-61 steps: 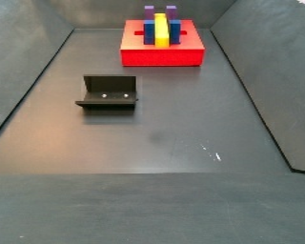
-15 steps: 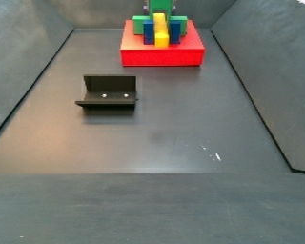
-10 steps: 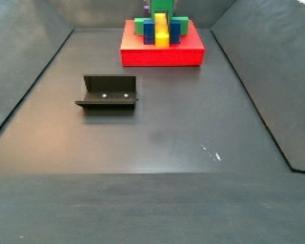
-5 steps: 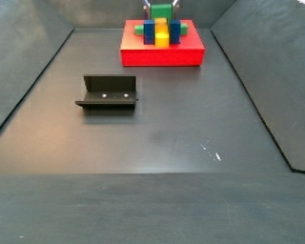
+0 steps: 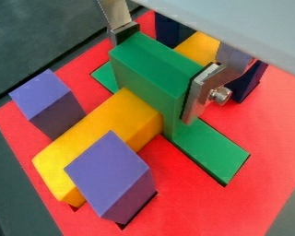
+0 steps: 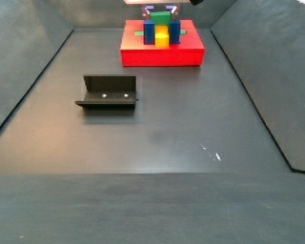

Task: Pick up the green object. Move up. Place the green object on the fixture. Regrasp the green object. Move to above the board. Insert the green object.
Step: Insert the green object.

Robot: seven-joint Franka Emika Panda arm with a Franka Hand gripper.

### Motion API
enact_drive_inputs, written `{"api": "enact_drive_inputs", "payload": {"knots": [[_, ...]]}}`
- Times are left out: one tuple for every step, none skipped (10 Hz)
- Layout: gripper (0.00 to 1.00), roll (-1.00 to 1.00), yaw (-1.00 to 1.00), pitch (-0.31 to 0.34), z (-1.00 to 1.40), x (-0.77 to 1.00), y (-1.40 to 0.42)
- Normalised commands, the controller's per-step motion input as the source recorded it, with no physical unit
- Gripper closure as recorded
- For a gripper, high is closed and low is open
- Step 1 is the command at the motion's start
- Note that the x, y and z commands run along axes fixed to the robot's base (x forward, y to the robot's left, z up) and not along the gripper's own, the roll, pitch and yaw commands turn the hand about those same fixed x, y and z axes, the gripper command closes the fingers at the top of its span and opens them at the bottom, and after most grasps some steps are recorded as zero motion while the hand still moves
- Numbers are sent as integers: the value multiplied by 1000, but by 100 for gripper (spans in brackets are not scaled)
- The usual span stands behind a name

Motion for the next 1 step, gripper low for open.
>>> {"api": "enact_drive_inputs", "payload": {"knots": [[100, 30, 14, -44, 0, -146, 0]]}}
